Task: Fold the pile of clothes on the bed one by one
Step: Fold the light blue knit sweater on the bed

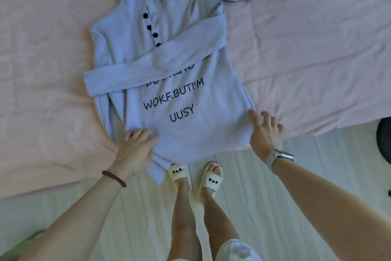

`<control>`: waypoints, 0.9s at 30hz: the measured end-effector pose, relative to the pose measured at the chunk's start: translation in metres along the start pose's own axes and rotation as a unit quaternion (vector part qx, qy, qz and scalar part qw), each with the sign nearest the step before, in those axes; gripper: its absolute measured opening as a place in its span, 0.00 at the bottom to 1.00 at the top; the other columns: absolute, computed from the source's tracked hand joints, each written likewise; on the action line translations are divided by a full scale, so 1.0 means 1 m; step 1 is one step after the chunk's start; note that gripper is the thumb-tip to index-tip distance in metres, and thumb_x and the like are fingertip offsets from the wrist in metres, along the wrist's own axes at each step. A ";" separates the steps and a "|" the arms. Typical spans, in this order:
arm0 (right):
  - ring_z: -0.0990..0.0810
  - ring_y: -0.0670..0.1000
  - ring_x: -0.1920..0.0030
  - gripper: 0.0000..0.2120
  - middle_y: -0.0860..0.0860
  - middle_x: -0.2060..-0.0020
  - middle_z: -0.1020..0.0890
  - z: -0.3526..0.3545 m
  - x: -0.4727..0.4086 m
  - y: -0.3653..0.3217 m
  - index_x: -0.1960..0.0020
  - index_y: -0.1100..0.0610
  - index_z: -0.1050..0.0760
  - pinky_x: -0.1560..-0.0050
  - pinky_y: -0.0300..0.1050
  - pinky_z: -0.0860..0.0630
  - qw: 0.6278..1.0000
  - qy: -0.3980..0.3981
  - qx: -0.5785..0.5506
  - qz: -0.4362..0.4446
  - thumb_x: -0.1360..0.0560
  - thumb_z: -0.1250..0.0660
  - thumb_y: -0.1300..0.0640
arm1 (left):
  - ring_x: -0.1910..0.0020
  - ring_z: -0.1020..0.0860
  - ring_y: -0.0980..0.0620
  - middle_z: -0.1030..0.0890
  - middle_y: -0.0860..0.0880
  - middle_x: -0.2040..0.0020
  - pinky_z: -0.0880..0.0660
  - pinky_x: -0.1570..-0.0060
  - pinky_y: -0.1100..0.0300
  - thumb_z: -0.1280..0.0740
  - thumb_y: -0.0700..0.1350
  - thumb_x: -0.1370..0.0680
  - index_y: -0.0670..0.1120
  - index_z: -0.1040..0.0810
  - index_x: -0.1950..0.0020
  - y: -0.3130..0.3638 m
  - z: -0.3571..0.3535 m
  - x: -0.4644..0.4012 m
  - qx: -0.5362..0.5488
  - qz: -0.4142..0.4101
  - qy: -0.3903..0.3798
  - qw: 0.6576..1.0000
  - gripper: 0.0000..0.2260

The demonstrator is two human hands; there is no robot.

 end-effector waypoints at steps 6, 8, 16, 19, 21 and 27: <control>0.44 0.62 0.27 0.27 0.56 0.26 0.43 -0.016 -0.013 -0.025 0.27 0.47 0.44 0.33 0.65 0.42 0.984 -0.037 0.061 0.160 0.25 0.43 0.58 | 0.36 0.33 0.38 0.30 0.37 0.35 0.32 0.40 0.43 0.35 0.42 0.27 0.42 0.27 0.36 0.029 0.002 0.015 0.122 0.257 0.113 0.952 0.19; 0.55 0.59 0.26 0.29 0.52 0.25 0.54 -0.024 -0.010 -0.022 0.26 0.45 0.54 0.29 0.60 0.47 0.988 -0.107 0.068 0.092 0.23 0.45 0.57 | 0.35 0.34 0.36 0.33 0.35 0.34 0.35 0.38 0.45 0.31 0.37 0.27 0.39 0.31 0.33 0.029 -0.001 0.028 0.220 0.383 0.132 0.887 0.23; 0.52 0.59 0.25 0.29 0.57 0.24 0.50 -0.032 0.031 -0.101 0.24 0.54 0.47 0.27 0.60 0.53 0.971 -0.077 0.005 0.225 0.23 0.43 0.60 | 0.57 0.25 0.50 0.22 0.46 0.55 0.29 0.53 0.59 0.33 0.44 0.24 0.41 0.23 0.53 0.032 -0.009 0.034 0.447 0.526 0.116 0.714 0.06; 0.46 0.60 0.25 0.29 0.56 0.25 0.45 -0.045 0.039 -0.125 0.26 0.54 0.41 0.29 0.62 0.48 0.949 -0.077 0.035 0.303 0.26 0.38 0.60 | 0.62 0.28 0.49 0.27 0.51 0.67 0.33 0.61 0.62 0.33 0.44 0.25 0.47 0.31 0.66 0.026 -0.014 0.015 0.457 0.554 0.136 0.682 0.12; 0.55 0.58 0.24 0.29 0.53 0.24 0.53 -0.050 0.038 -0.131 0.24 0.51 0.47 0.27 0.61 0.52 0.945 -0.115 0.076 0.296 0.23 0.42 0.57 | 0.67 0.32 0.53 0.31 0.51 0.69 0.36 0.68 0.67 0.34 0.42 0.24 0.46 0.35 0.67 0.023 -0.014 0.012 0.480 0.565 0.145 0.655 0.14; 0.63 0.54 0.25 0.29 0.46 0.25 0.63 -0.038 0.036 -0.134 0.24 0.44 0.57 0.26 0.60 0.57 0.947 -0.188 0.116 0.233 0.21 0.47 0.54 | 0.65 0.30 0.56 0.30 0.52 0.64 0.32 0.64 0.68 0.42 0.42 0.19 0.41 0.33 0.52 0.015 -0.005 0.049 0.529 0.510 0.217 0.643 0.05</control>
Point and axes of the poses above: each hand's wrist, its own x-axis away from the middle knuckle, its own z-axis out of the back of the hand, y = z × x, the point moved 2 cm from there along -x, towards the middle knuckle
